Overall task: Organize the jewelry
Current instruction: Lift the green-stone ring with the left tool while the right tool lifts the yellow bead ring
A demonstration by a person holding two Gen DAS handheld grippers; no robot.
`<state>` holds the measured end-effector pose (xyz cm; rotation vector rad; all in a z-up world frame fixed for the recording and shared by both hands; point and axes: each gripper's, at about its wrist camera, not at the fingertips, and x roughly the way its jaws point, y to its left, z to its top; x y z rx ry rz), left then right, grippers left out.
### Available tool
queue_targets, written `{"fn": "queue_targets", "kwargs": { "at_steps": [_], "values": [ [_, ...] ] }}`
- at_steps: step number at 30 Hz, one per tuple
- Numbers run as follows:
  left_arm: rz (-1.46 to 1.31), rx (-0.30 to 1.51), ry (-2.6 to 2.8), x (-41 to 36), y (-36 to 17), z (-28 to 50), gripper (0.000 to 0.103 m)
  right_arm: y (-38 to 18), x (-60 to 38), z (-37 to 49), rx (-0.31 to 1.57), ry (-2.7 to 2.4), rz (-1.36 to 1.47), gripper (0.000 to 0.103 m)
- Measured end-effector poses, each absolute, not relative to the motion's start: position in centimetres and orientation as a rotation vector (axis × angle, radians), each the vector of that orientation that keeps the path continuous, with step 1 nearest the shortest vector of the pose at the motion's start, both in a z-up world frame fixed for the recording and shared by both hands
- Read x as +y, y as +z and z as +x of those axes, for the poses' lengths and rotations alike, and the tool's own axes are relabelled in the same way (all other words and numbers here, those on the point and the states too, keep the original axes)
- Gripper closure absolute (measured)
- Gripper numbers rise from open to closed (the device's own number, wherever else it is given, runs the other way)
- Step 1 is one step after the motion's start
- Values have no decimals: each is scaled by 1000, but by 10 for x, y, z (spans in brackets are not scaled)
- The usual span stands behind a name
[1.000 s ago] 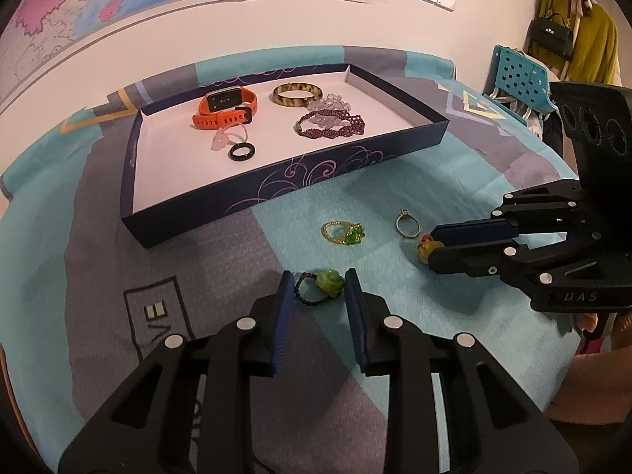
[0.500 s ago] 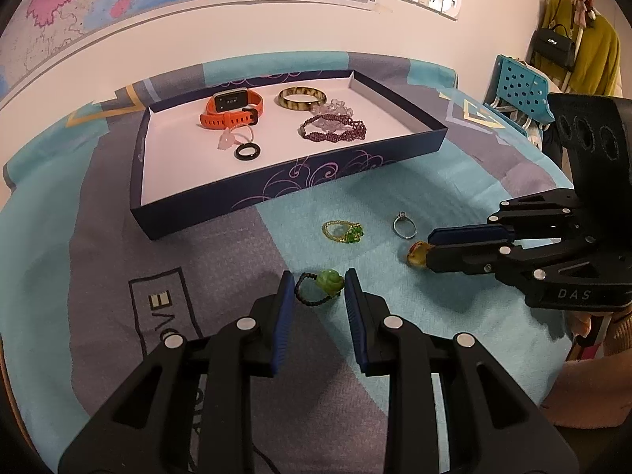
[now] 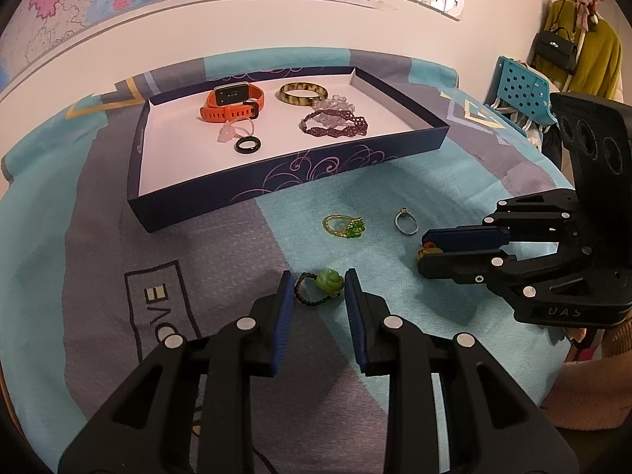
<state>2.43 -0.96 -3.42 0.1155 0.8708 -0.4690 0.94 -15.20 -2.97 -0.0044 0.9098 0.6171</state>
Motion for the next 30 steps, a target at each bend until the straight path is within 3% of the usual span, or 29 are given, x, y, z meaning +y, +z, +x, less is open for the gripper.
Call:
{"fn": "queue_targets", "kwargs": {
  "at_steps": [30],
  "values": [
    [95, 788, -467, -14, -3, 35, 77, 2, -171, 27, 816, 629, 73, 88]
  ]
}}
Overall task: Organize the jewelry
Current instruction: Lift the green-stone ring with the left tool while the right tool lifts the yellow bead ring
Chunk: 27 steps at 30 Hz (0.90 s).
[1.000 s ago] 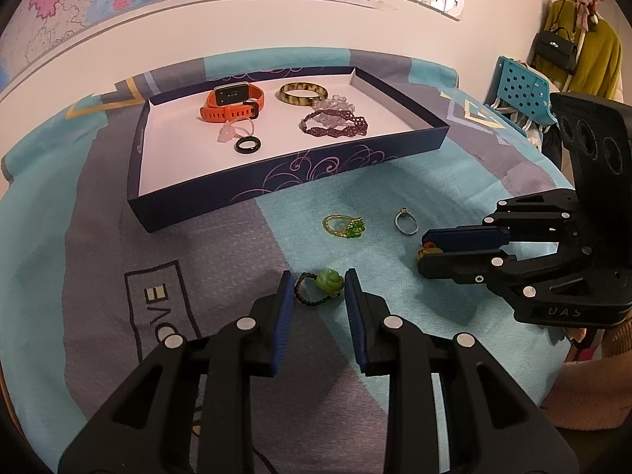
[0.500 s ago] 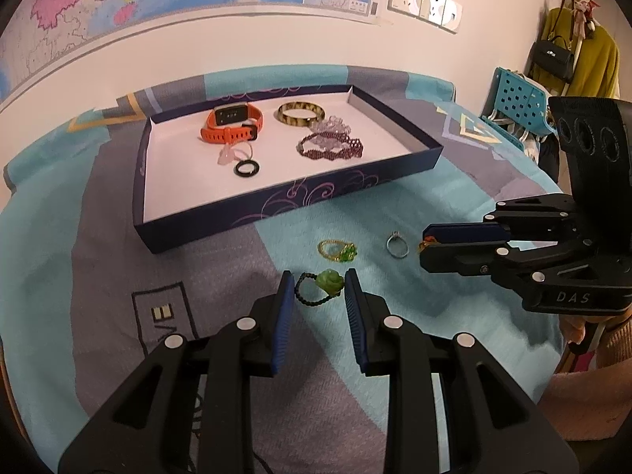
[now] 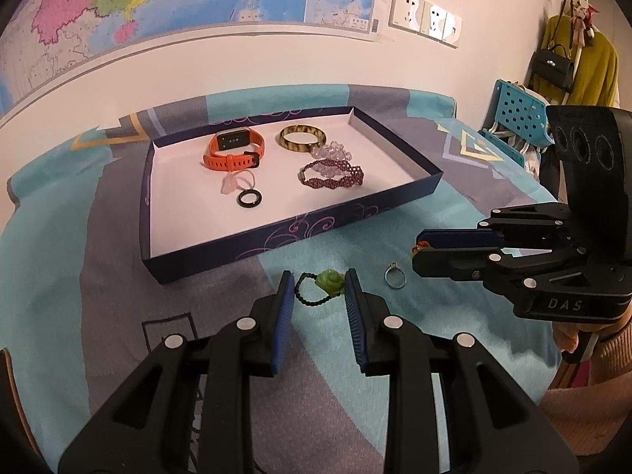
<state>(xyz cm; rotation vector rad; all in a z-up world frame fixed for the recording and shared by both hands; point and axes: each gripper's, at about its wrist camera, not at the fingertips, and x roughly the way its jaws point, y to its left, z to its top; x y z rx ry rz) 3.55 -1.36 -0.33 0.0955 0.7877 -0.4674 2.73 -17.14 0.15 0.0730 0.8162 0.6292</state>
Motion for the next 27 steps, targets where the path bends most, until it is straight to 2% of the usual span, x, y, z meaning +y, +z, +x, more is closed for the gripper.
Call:
{"fn": "queue_targets", "kwargs": {
  "at_steps": [27],
  "values": [
    [104, 752, -473, -20, 8, 42, 77, 9, -172, 36, 792, 630, 70, 88]
  ]
}}
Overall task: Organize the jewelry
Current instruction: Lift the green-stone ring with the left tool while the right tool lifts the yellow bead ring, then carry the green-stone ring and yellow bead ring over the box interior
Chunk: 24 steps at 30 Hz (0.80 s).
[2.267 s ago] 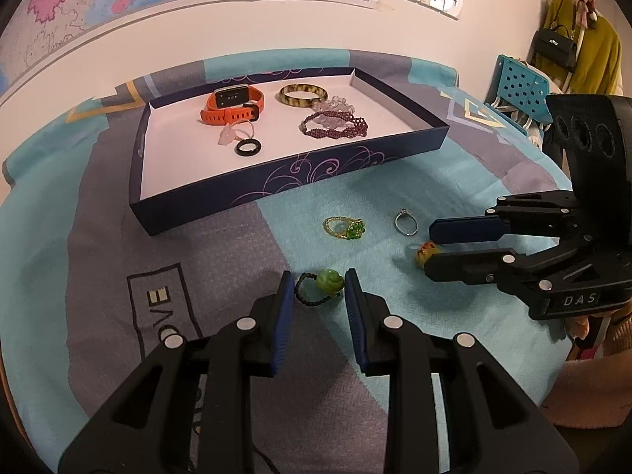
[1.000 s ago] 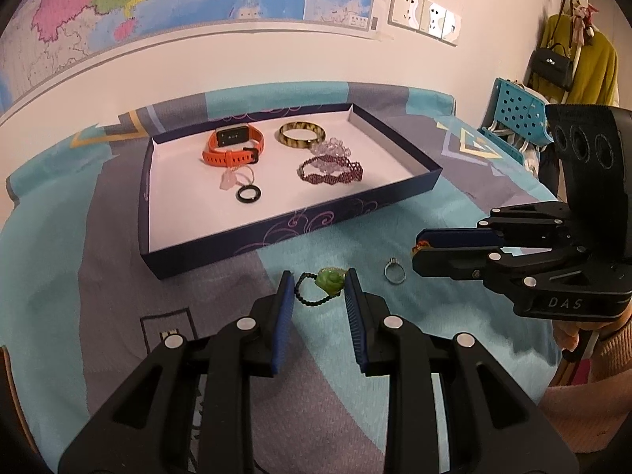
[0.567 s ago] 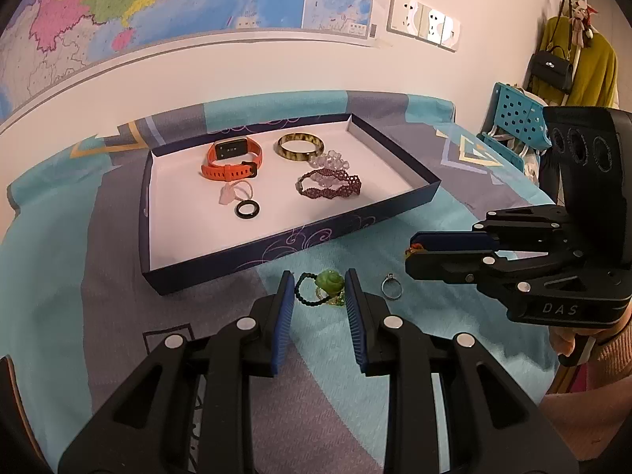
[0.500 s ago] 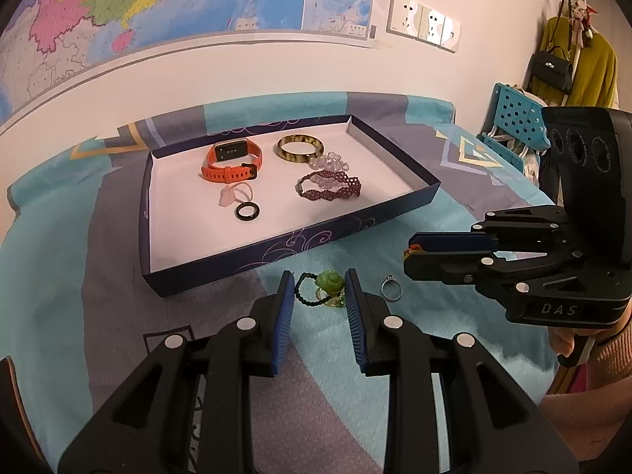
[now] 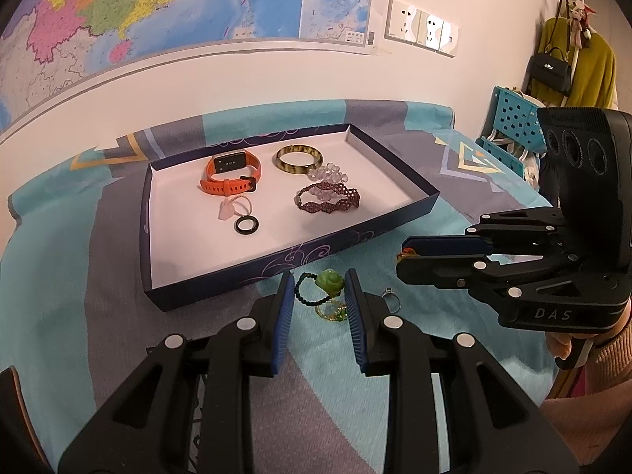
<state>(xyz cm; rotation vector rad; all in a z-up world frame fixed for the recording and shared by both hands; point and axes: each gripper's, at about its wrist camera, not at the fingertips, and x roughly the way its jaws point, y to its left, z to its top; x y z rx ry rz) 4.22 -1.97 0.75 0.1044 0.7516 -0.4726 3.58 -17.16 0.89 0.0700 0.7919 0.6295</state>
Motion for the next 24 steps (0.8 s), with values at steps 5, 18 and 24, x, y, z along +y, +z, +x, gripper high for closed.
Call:
{"fn": "queue_targets", "kwargs": {
  "at_steps": [5, 18, 24],
  "values": [
    [107, 749, -468, -20, 9, 44, 77, 10, -171, 39, 790, 634, 74, 88],
    [98, 732, -449, -17, 15, 57, 77, 16, -170, 52, 780, 627, 55, 88],
    [94, 723, -438, -16, 18, 64, 77, 21, -170, 59, 767, 622, 54, 88]
  ]
}}
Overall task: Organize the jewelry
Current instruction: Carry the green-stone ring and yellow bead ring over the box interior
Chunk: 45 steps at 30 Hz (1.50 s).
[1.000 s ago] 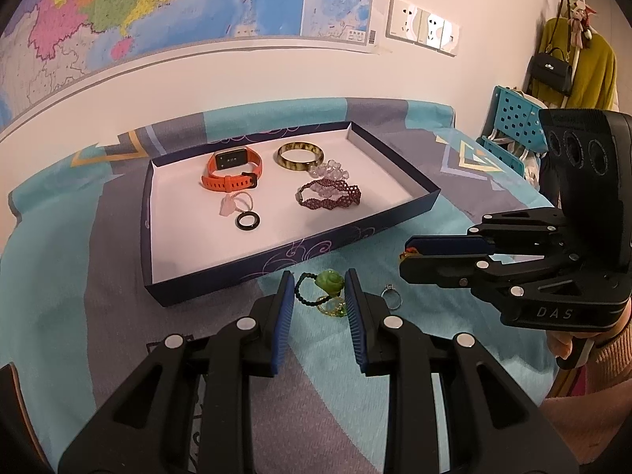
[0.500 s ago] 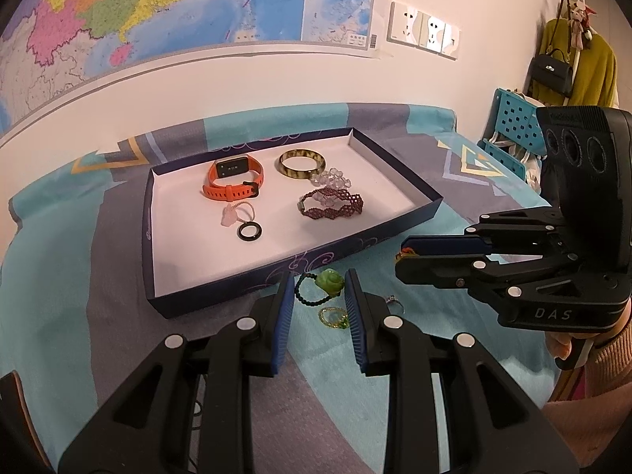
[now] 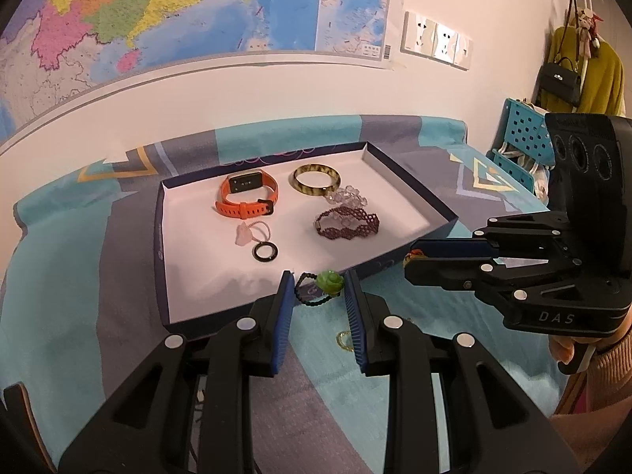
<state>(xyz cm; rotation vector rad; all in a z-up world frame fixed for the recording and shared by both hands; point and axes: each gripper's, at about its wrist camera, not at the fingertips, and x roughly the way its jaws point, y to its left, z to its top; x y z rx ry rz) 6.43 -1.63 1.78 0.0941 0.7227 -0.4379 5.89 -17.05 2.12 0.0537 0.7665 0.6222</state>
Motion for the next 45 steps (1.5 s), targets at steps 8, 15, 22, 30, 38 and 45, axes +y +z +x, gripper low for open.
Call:
{"fn": "queue_targets", "kwargs": {
  "at_steps": [8, 15, 22, 30, 38, 45],
  "values": [
    [94, 711, -433, -18, 22, 70, 77, 26, -171, 67, 755, 622, 54, 88],
    [94, 710, -421, -18, 22, 77, 77, 26, -173, 74, 755, 621, 63, 88],
    [96, 709, -412, -18, 23, 83, 77, 27, -175, 79, 753, 618, 65, 88],
    [99, 710, -406, -18, 22, 88, 77, 26, -176, 86, 756, 614, 66, 88],
    [97, 716, -396, -16, 20, 96, 77, 24, -176, 93, 762, 609, 68, 88],
    [97, 719, -394, -16, 19, 98, 77, 23, -178, 98, 766, 606, 70, 88]
  ]
}}
